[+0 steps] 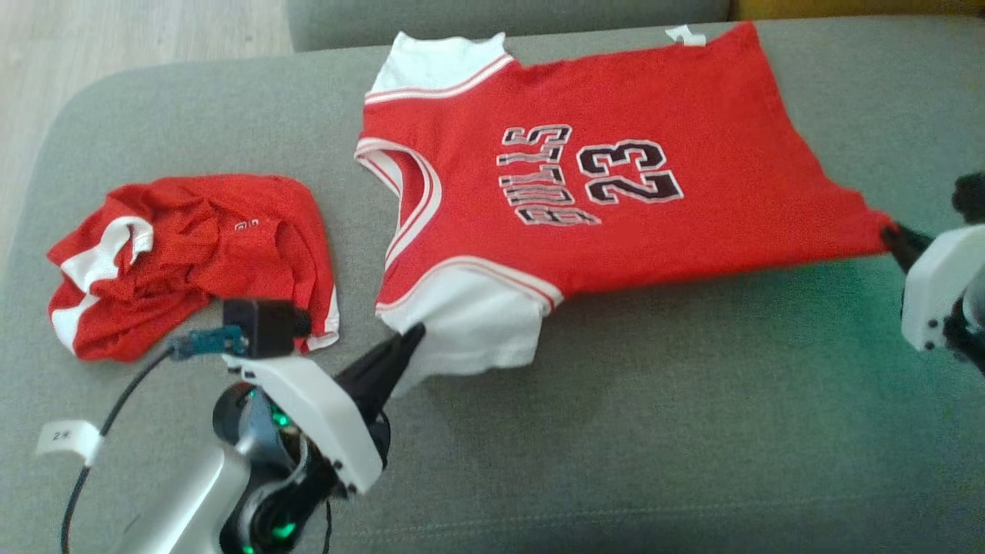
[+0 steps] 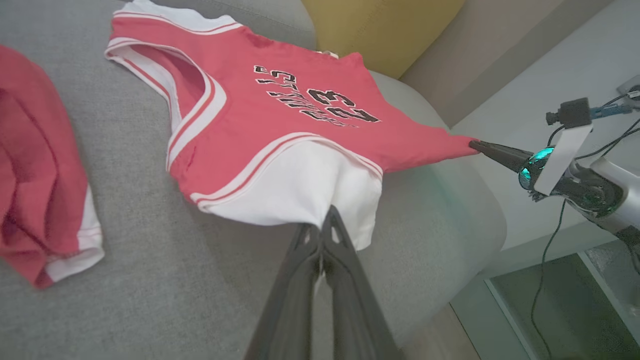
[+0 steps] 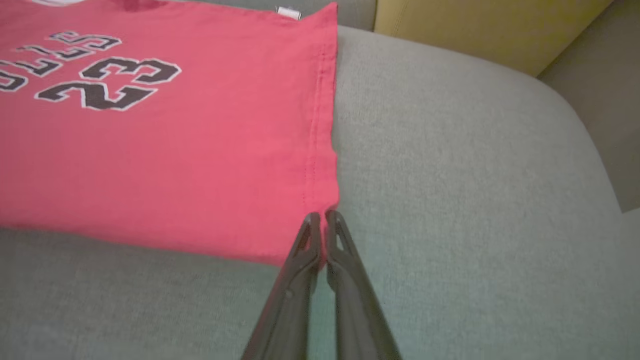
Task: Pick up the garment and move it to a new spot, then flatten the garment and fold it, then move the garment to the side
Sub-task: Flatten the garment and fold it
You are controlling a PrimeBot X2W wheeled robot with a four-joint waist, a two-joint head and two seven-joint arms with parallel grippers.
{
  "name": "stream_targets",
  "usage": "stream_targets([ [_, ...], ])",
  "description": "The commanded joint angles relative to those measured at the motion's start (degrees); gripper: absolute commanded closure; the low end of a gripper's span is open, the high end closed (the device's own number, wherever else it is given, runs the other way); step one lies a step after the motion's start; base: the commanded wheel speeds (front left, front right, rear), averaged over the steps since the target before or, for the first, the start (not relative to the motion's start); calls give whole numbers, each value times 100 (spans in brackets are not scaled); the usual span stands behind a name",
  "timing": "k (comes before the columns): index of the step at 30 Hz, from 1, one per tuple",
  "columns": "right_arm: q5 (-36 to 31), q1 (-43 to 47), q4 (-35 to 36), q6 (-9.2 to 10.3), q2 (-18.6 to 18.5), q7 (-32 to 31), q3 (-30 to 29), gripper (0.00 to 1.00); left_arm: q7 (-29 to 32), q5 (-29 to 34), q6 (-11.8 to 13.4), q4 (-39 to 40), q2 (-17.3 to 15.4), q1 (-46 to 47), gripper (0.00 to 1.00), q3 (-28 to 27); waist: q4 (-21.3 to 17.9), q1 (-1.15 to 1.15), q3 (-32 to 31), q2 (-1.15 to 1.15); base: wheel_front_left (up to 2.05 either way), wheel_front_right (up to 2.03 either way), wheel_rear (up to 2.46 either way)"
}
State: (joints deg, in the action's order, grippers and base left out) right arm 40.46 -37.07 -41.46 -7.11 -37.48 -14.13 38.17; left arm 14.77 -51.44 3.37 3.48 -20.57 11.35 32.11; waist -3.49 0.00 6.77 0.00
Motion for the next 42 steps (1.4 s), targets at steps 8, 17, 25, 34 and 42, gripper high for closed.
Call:
stream_targets([
  [8, 379, 586, 728, -37, -611, -833, -114, 100, 509, -278, 164, 807, -453, -187, 100, -157, -56, 0, -201, 0, 0, 0, 0],
  [17, 185, 642, 1126, -37, -554, -1097, -519, 100, 608, -180, 226, 855, -499, -43, 100, -119, -109, 0, -69, 0, 0, 0, 0],
  [25, -119, 385, 1272, -37, -328, -1293, -913, 100, 722, 77, 137, 602, -522, 524, 100, -43, -153, 0, 260, 0, 0, 0, 0],
  [34, -508, -177, 1077, -37, -15, -1383, -1136, 100, 854, 191, -17, -43, -382, 1446, 100, -71, -153, 0, 764, 0, 0, 0, 0],
  [42, -711, -643, 664, -37, 194, -1320, -1095, 100, 861, 267, -175, -678, -260, 2125, 100, -94, -136, 0, 1091, 0, 0, 0, 0],
])
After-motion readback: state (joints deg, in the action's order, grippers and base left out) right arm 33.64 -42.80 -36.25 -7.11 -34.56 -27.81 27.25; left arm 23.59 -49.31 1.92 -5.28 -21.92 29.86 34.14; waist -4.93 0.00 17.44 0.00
